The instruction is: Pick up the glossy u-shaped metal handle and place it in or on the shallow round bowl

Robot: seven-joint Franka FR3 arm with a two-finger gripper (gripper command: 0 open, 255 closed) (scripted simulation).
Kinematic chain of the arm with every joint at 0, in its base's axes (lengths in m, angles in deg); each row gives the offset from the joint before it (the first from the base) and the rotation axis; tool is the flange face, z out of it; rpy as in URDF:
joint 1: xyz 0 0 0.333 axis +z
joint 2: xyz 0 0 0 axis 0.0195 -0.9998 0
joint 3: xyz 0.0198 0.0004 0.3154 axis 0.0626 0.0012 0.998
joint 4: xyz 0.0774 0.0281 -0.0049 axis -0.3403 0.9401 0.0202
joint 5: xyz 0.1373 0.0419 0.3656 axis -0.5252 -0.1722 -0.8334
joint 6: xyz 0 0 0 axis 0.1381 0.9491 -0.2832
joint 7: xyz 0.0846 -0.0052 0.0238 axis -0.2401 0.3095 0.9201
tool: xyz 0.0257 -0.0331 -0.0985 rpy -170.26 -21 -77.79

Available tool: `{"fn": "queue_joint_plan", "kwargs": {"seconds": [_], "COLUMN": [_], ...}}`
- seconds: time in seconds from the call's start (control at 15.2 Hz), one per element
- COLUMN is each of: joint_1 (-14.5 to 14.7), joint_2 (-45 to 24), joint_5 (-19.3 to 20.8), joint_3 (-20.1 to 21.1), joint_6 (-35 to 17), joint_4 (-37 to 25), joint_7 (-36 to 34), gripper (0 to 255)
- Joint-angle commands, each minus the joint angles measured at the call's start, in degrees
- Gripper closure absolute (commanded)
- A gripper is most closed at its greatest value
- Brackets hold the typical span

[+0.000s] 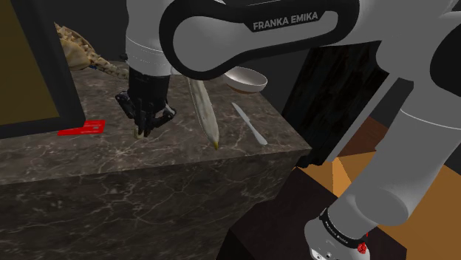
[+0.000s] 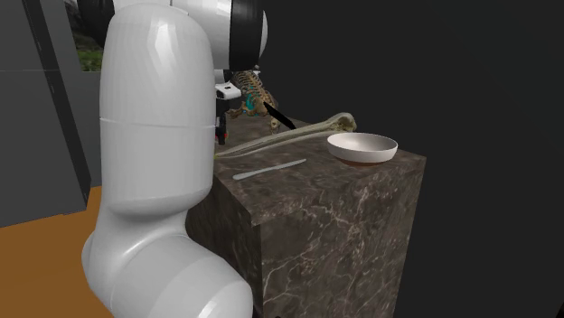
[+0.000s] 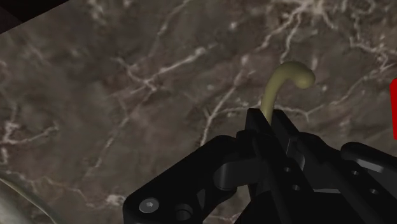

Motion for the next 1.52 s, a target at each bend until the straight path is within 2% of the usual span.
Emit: {"fn": "queue_joint_plan", "kwargs": {"seconds": [0.0, 0.73, 1.45], "joint_1": [0.0, 0.2, 1.5], "joint_2": [0.2, 0.9, -0.5], "joint_5": [-0.2, -1.1, -0.1], "joint_3": [0.0, 0.4, 0.7], "joint_6": [0.7, 9.0, 17.9], "joint_4": [-0.6, -8.3, -18.4], "joint_7": [0.1, 0.8, 0.4], "gripper": [255, 255, 255]}}
